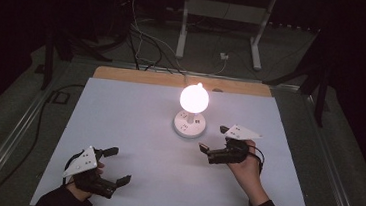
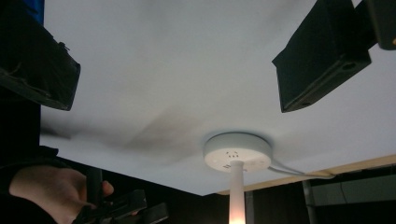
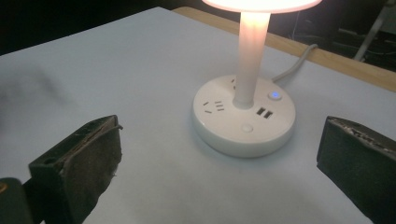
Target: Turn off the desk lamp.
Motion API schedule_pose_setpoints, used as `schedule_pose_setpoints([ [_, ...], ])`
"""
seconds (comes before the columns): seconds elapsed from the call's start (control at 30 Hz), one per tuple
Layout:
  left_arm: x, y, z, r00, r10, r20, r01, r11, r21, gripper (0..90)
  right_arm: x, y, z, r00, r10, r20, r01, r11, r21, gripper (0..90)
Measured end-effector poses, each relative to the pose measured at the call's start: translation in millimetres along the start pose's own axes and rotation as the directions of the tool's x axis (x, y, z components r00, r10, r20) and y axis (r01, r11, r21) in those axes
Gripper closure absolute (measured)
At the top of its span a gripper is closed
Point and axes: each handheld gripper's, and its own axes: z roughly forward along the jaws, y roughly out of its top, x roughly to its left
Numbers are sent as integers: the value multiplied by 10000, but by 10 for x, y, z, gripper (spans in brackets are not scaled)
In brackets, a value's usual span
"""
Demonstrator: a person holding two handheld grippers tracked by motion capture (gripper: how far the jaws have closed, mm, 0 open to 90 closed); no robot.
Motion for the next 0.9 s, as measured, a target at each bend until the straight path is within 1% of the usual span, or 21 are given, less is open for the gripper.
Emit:
schedule_pose_setpoints([
  [0.03, 0, 0, 0, 10000, -4, 11, 4, 10000, -16, 5, 0, 0, 0, 10000, 0, 0, 0, 10000, 0, 0],
  [0.13, -1, -4, 1, 10000, 22, -1, -22, 10000, 44, 5, -32, 16, 55, 9997, 155, -202, -156, 9999, -16, 0],
  [0.17, -2, -1, 0, 10000, 7, 12, -7, 10000, 19, 5, -59, 25, 101, 9992, 256, -304, -256, 9997, -2, 0],
  [0.2, -2, 1, 0, 10000, 4, 11, -4, 10000, -17, 5, -59, 25, 101, 9992, 256, -304, -256, 9997, -2, 0],
  [0.37, -3, 0, 1, 10000, 13, 13, -13, 10000, 23, 5, -91, 41, 223, 9995, 219, -231, -216, 9996, 155, 0],
  [0.4, -3, 1, 1, 10000, 9, 16, -9, 10000, -10, 5, -99, 48, 267, 9992, 230, -320, -225, 9996, 167, 0],
  [0.43, -3, -1, 1, 10000, 2, 32, -2, 10000, -2, 5, -99, 48, 267, 9992, 230, -320, -225, 9996, 167, 0],
  [0.6, -6, 0, -1, 10000, 11, 27, -11, 10000, -5, 5, -128, 66, 365, 9997, 118, -222, -113, 9996, 249, 0],
  [0.63, -6, -2, 1, 10000, -1, 39, 1, 10000, 7, 5, -134, 69, 384, 9996, 117, -259, -109, 9995, 298, 0],
  [0.67, -6, -4, 3, 10000, -1, 27, 1, 10000, 33, 5, -141, 68, 402, 9998, -9, -219, 16, 9995, 314, 0],
  [0.7, -6, -5, 3, 10000, 12, 13, -12, 10000, 45, 5, -145, 67, 415, 9999, -38, -155, 43, 9995, 313, 0],
  [0.77, -5, -2, 5, 10000, -18, 27, 18, 10000, -2, 5, -170, 66, 451, 9995, 167, -281, -158, 9994, 311, 0],
  [0.9, -3, -6, 6, 10000, 4, 37, -4, 10000, 51, 5, -193, 67, 525, 9993, 369, 26, -370, 9989, 304, 0],
])
